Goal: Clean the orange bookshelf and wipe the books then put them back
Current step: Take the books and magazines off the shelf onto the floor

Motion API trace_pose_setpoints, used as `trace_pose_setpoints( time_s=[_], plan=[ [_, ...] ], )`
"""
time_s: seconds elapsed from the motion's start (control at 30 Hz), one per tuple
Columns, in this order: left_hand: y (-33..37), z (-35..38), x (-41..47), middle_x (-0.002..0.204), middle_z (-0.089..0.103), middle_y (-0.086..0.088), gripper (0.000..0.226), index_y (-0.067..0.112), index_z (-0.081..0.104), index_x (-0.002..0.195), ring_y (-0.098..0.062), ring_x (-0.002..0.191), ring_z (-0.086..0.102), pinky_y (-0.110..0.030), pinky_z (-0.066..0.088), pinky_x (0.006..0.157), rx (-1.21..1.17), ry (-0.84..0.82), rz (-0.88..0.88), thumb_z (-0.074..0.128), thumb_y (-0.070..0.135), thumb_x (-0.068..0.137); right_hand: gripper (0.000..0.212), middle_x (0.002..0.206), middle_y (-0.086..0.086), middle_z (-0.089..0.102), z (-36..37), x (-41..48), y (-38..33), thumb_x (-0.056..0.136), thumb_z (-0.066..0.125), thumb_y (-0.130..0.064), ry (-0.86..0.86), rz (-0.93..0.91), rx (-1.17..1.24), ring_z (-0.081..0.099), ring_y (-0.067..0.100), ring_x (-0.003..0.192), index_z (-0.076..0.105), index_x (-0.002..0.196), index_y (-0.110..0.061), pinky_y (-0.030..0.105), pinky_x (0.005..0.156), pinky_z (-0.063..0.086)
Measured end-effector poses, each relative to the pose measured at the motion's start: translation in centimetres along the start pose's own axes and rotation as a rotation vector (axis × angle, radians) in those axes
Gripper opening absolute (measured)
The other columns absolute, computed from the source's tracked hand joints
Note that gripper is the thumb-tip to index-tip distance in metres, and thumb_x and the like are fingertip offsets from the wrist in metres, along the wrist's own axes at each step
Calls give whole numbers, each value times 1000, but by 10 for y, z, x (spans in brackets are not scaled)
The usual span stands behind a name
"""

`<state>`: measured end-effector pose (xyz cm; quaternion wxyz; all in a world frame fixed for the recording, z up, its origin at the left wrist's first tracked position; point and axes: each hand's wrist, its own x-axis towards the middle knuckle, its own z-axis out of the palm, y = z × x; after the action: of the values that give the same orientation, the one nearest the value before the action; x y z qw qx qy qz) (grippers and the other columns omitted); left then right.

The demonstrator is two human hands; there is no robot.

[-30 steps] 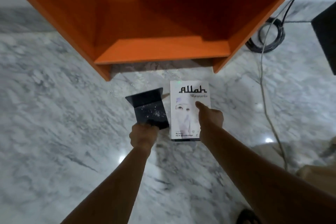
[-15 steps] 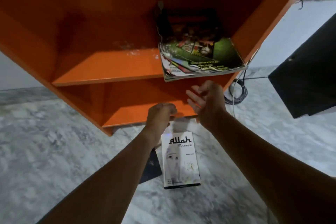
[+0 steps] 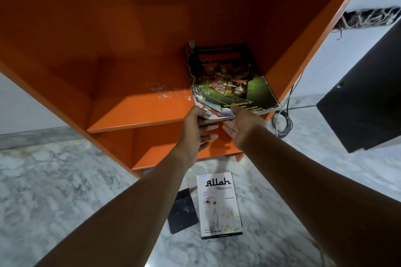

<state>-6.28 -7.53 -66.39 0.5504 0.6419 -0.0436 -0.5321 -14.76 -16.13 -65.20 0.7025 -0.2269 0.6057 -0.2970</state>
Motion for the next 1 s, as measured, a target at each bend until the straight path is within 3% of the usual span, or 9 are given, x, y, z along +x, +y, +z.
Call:
trace_pose_setpoints(
  time_s=[0.33, 0.43, 0.5, 0.63, 0.7, 0.73, 0.87, 0.93, 1.0],
  plan=[
    [50, 3, -33, 90, 79, -6, 46, 13, 76, 97, -21, 85, 74, -33, 55, 85, -97, -89, -50, 58, 55, 93, 37, 111, 21, 70, -6, -58, -26, 91, 75, -13, 1, -15, -43, 73, 30, 91, 60, 121, 3, 34, 86, 62],
    [69, 9, -52, 71, 72, -4, 37, 12, 76, 82, -17, 56, 66, -29, 53, 61, -92, -110, -104, 57, 38, 100, 43, 124, 26, 67, -17, -94, -31, 94, 71, -18, -67, 24, -132, 73, 30, 96, 56, 129, 1, 28, 70, 62],
    [83, 15, -70, 79, 72, -6, 22, 9, 71, 99, -19, 54, 62, -27, 50, 49, 1, -85, -135, 56, 25, 102, 40, 115, 20, 72, -24, -117, -43, 95, 71, -29, -88, 18, -260, 73, 23, 82, 62, 122, -1, 26, 55, 59],
    [107, 19, -95, 122, 64, -17, 22, 10, 70, 114, -38, 99, 66, -47, 59, 88, -58, 23, -105, 67, 16, 92, 49, 71, 3, 56, -31, -163, -85, 92, 68, -51, 19, 49, -441, 50, 13, 57, 63, 106, -5, 23, 53, 42],
    [115, 21, -105, 100, 55, -19, 10, 10, 66, 95, -32, 95, 57, -66, 45, 96, -83, 79, -89, 71, 15, 88, 49, 69, 3, 52, -28, -182, -110, 92, 65, -53, 65, -42, -420, 46, 14, 55, 63, 108, -6, 25, 51, 39],
    [124, 23, -117, 88, 50, -17, 7, 9, 65, 93, -30, 88, 52, -60, 52, 84, -81, 98, -78, 70, 13, 89, 50, 70, 3, 53, -24, -192, -125, 91, 65, -56, 85, -119, -366, 48, 15, 57, 63, 108, -8, 27, 52, 40],
    [143, 13, -144, 53, 31, -6, 36, -9, 57, 132, -22, 56, 25, -46, 32, 62, -82, 202, 8, 58, 6, 100, 83, 136, 19, 54, 4, -223, -179, 90, 60, -66, -134, -193, 75, 62, 33, 114, 36, 152, -17, 45, 91, 57],
    [146, 6, -158, 56, 21, -7, 15, -3, 70, 102, -21, 55, 17, -46, 22, 62, -19, 209, 6, 57, 6, 102, 96, 156, 18, 37, 22, -229, -200, 84, 66, -68, -129, -217, 128, 54, 40, 129, 17, 158, -30, 54, 101, 53],
    [147, -4, -170, 60, 17, -6, 34, 15, 48, 69, -21, 54, 17, -42, 22, 61, 7, 228, 19, 61, 6, 100, 106, 155, 13, 37, 41, -225, -221, 77, 75, -67, -22, -238, 120, 52, 43, 129, 14, 157, -33, 58, 98, 53]
  ],
)
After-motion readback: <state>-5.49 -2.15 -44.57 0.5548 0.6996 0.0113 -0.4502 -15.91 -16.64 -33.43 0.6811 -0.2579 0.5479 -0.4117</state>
